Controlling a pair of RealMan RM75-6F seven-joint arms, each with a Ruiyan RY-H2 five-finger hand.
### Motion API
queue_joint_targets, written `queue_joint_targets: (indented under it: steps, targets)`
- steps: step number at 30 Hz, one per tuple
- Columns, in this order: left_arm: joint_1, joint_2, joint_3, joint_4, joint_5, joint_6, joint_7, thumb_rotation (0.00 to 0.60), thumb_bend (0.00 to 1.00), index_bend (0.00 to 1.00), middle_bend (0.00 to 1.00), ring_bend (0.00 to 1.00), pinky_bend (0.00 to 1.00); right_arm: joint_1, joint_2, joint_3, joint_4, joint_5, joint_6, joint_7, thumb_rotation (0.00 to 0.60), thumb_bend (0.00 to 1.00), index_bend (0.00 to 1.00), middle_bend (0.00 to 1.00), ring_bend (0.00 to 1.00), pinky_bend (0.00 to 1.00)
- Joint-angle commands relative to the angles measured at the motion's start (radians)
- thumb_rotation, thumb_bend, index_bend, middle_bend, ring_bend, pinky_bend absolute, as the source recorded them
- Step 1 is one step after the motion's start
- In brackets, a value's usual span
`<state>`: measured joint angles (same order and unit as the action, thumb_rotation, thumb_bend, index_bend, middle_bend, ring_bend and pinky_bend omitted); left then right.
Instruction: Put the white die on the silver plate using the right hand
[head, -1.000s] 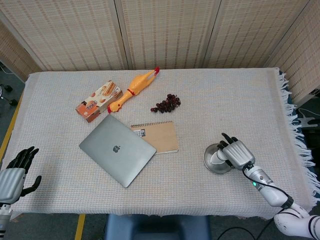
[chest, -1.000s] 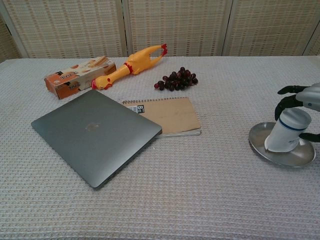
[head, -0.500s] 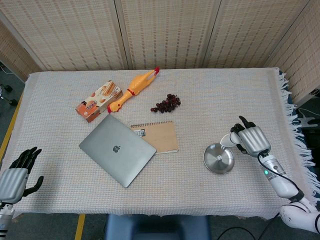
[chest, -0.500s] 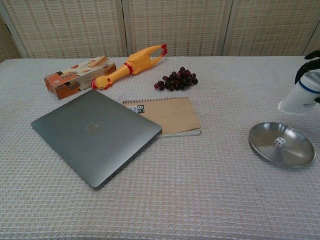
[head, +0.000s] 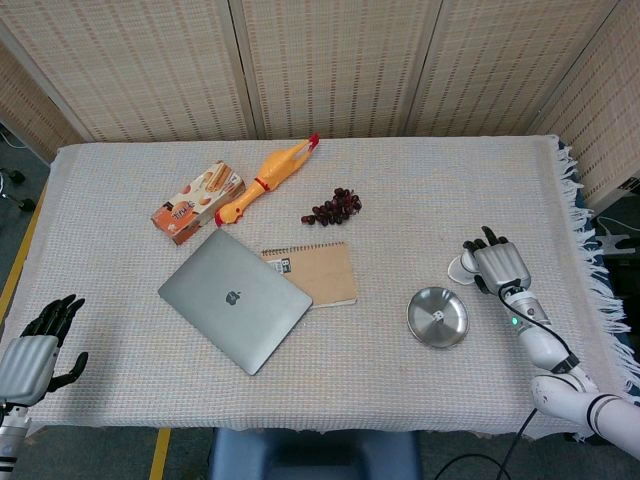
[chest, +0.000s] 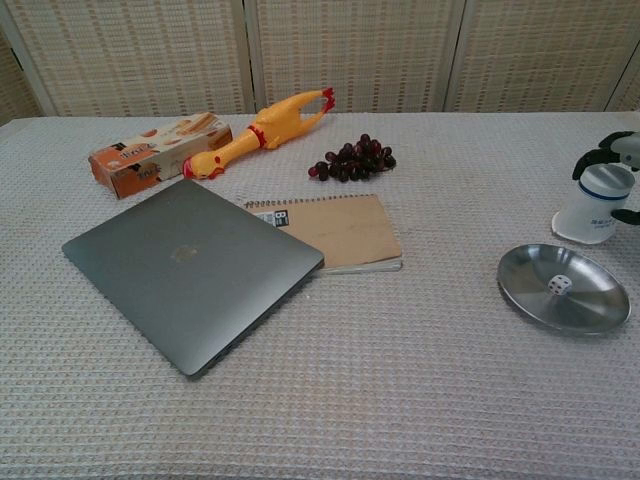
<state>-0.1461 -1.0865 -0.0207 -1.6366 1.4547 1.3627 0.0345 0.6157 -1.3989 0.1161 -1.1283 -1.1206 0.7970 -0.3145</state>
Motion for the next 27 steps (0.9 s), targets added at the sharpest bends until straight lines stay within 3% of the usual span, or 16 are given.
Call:
queue_joint_targets:
  steps: [1, 9, 11, 12, 13, 14, 16, 19, 22, 27]
  targets:
    - [0.000, 0.000, 0.000, -0.002, 0.002, 0.002, 0.002, 0.600, 0.41, 0.00, 0.00, 0.00, 0.21, -0.005, 0.011, -0.002, -0.012, 0.009, 0.000, -0.004, 0.600, 0.32, 0.01, 0.15, 0.01, 0.24]
    - [0.000, -0.002, -0.001, 0.001, 0.000, 0.003, 0.001, 0.600, 0.41, 0.00, 0.00, 0.00, 0.21, -0.019, 0.045, -0.012, -0.063, 0.017, 0.015, -0.025, 0.600, 0.32, 0.00, 0.05, 0.00, 0.20]
    - [0.002, -0.002, -0.001, 0.002, 0.002, 0.009, 0.000, 0.600, 0.41, 0.00, 0.00, 0.00, 0.21, -0.040, 0.083, -0.008, -0.126, 0.017, 0.050, -0.009, 0.594, 0.32, 0.00, 0.01, 0.00, 0.18]
    - [0.006, 0.000, -0.005, 0.005, 0.001, 0.020, -0.001, 0.600, 0.41, 0.00, 0.00, 0.00, 0.21, -0.096, 0.129, 0.024, -0.232, -0.045, 0.204, 0.078, 0.571, 0.32, 0.00, 0.00, 0.00, 0.13]
    - [0.008, -0.001, -0.007, 0.009, 0.000, 0.027, -0.004, 0.600, 0.41, 0.00, 0.00, 0.00, 0.19, -0.160, 0.154, 0.021, -0.292, -0.157, 0.370, 0.159, 0.540, 0.32, 0.00, 0.00, 0.00, 0.10]
    - [0.011, -0.004, -0.011, 0.016, -0.002, 0.034, -0.003, 0.600, 0.41, 0.00, 0.00, 0.00, 0.17, -0.229, 0.167, -0.005, -0.312, -0.272, 0.532, 0.235, 0.509, 0.32, 0.00, 0.00, 0.00, 0.07]
    - [0.013, -0.008, -0.016, 0.021, -0.010, 0.042, 0.005, 0.600, 0.41, 0.00, 0.00, 0.00, 0.11, -0.329, 0.174, -0.048, -0.313, -0.374, 0.727, 0.267, 0.461, 0.32, 0.00, 0.00, 0.00, 0.02]
    - [0.021, -0.001, -0.019, 0.012, -0.026, 0.046, 0.015, 0.600, 0.41, 0.00, 0.00, 0.00, 0.06, -0.452, 0.190, -0.100, -0.346, -0.388, 0.862, 0.215, 0.447, 0.30, 0.00, 0.00, 0.00, 0.00]
    - [0.028, 0.015, -0.020, -0.005, -0.034, 0.053, 0.016, 0.600, 0.41, 0.00, 0.00, 0.00, 0.06, -0.538, 0.177, -0.114, -0.341, -0.356, 0.934, 0.222, 0.446, 0.29, 0.00, 0.00, 0.00, 0.00]
    - [0.034, 0.029, -0.022, -0.017, -0.029, 0.066, 0.010, 0.600, 0.41, 0.00, 0.00, 0.00, 0.06, -0.565, 0.198, -0.117, -0.336, -0.361, 0.926, 0.272, 0.445, 0.29, 0.00, 0.00, 0.00, 0.00]
